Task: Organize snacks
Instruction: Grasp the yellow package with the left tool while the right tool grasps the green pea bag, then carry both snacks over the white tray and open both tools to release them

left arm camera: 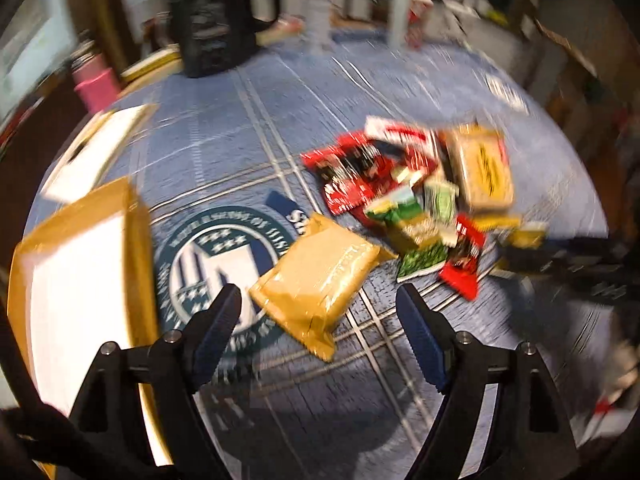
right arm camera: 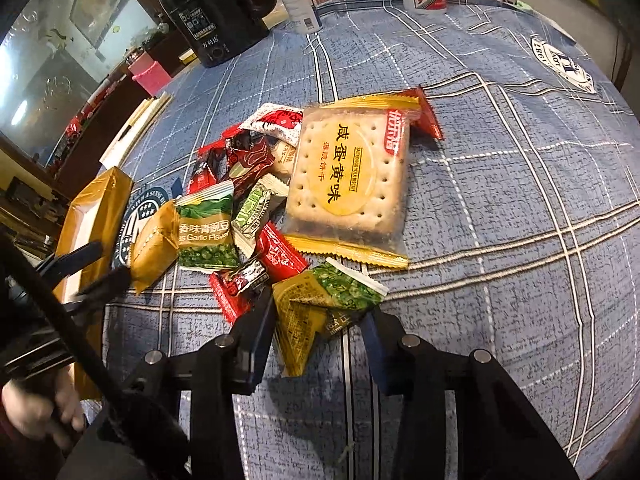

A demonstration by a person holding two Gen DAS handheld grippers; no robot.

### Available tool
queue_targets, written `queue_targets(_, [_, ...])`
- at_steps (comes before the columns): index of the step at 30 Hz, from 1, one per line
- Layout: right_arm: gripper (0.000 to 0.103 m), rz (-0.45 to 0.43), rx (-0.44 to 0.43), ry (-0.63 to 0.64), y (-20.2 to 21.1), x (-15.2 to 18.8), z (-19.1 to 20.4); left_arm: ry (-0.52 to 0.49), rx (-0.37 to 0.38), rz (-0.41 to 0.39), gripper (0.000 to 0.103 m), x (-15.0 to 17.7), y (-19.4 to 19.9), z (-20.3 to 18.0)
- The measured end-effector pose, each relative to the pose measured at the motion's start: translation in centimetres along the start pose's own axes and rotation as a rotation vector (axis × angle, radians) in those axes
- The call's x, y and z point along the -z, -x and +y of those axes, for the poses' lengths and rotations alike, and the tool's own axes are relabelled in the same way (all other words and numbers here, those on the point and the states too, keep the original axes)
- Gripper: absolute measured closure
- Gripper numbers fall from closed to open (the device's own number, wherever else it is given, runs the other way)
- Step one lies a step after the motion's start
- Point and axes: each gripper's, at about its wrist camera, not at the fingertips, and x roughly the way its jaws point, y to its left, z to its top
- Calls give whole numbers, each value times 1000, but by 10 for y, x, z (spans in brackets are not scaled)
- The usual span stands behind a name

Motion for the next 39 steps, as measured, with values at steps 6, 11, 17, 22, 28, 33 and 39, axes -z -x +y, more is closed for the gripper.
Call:
queue_targets(6, [62,-15,-16,6,15,6,2,-77,1,54,23,-5,-26,-5])
queue_targets(11, [62,-30,-14,21,23,11,10,1,22,74,54,-7,-27,3])
queue_targets(17, [62,-39,-7,24,27,17,21,55,15,49,61,3,-7,9])
queue_targets(22, [62,-50,-3,40,33,22,38,81,-36,-1,61,16,24,8])
queue_targets(28, [62,-65,-14,91,40,26,75,145,-105,-47,61,34,69,22])
queue_targets(33, [62,-74,-49,176,41,33,125,254,-157,-40,61,65,98,59])
queue_targets(39, [62,-53,-116,278,31,44,192,344,-217,-12,61,102,117,102])
